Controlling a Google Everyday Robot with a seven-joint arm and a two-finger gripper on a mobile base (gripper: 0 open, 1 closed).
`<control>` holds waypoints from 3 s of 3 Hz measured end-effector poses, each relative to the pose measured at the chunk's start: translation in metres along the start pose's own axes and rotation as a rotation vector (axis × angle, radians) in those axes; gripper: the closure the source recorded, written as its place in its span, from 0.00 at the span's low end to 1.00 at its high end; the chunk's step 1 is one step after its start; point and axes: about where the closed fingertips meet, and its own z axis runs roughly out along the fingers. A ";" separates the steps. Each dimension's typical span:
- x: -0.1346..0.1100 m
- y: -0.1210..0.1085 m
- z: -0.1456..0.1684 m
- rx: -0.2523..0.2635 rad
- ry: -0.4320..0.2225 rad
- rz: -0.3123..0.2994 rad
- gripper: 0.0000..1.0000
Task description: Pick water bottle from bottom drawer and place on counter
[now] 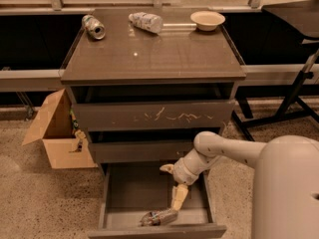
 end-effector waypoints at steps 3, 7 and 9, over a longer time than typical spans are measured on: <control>0.024 -0.025 0.044 -0.004 0.030 0.016 0.00; 0.162 -0.072 0.138 -0.005 0.234 0.108 0.00; 0.193 -0.101 0.164 0.003 0.211 0.082 0.00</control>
Offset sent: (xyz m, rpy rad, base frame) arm 0.0135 0.0106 -0.0392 -0.0466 -0.0068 -0.0108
